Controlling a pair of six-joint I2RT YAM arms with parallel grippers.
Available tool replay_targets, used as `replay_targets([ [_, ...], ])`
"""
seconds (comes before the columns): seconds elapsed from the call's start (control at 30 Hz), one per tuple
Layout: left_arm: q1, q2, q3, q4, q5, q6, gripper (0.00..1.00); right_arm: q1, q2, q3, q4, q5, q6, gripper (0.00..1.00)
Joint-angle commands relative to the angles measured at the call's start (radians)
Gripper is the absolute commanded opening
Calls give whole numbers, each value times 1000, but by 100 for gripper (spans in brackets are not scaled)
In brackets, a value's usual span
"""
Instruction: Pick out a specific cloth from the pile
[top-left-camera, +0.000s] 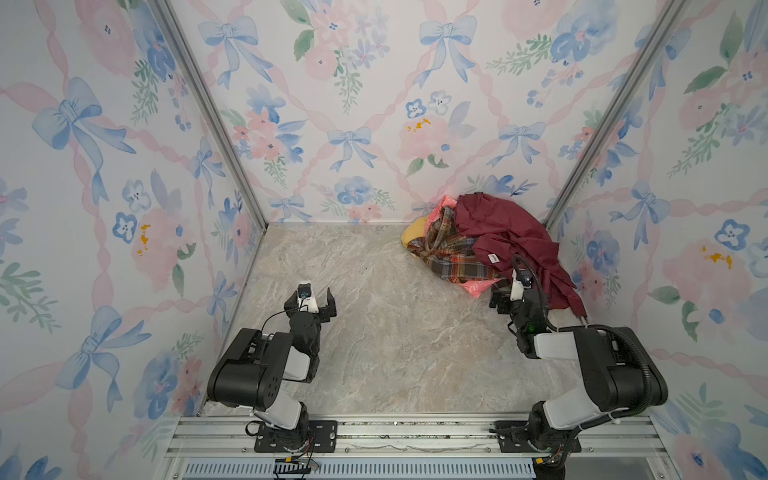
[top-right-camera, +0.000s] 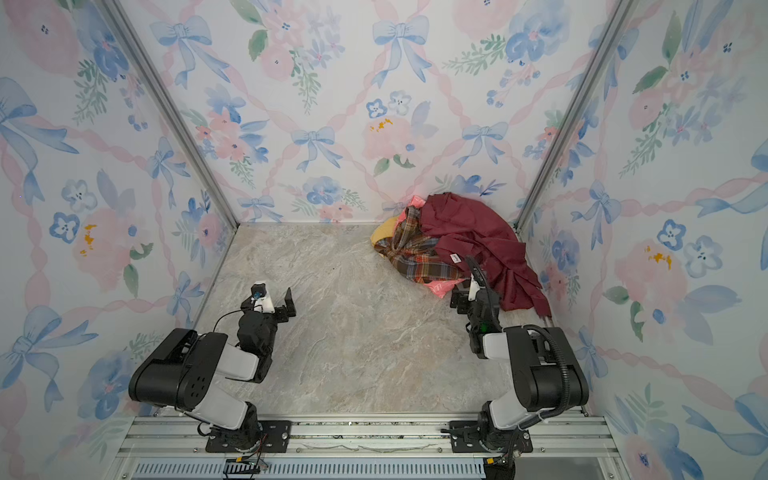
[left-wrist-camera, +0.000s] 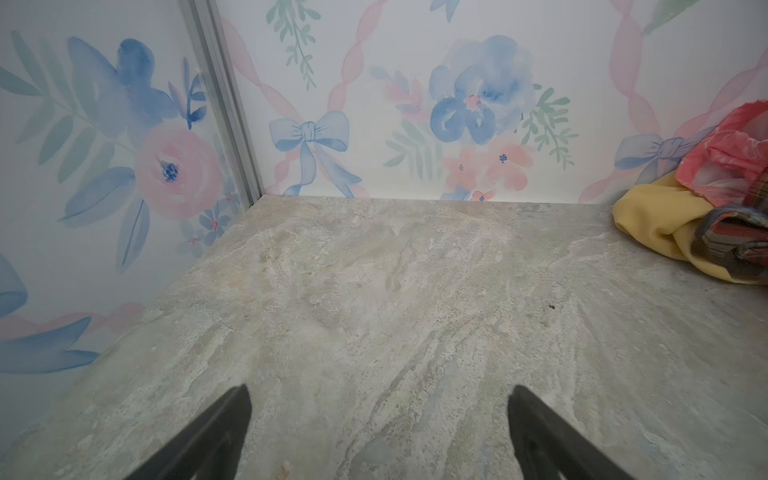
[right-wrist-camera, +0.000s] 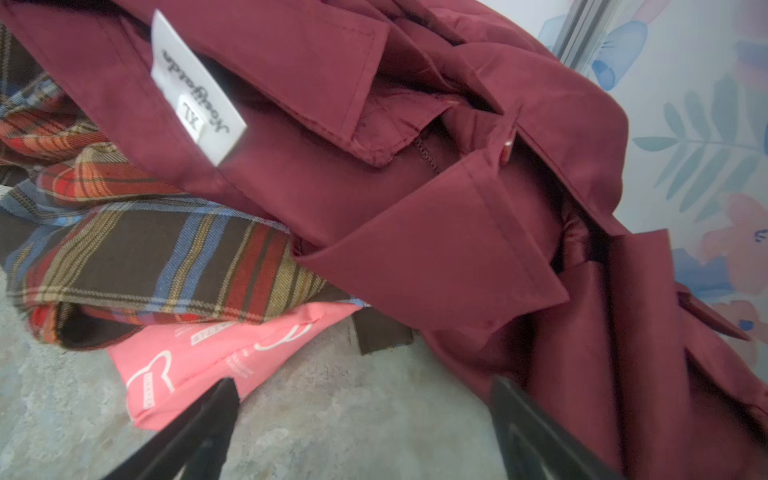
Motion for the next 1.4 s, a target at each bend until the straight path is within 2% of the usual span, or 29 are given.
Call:
replay_targets([
  [0.0, -3, -4, 10, 16, 3, 12, 98, 6, -6, -3, 11, 9, -13, 97],
  [0.93, 3, -10, 17, -12, -10, 1, 98, 7, -6, -3, 11, 12, -12, 97],
  [1.37, -23, -25, 7, -9, -11, 30, 98, 74, -5, -65, 133, 147, -50, 97],
])
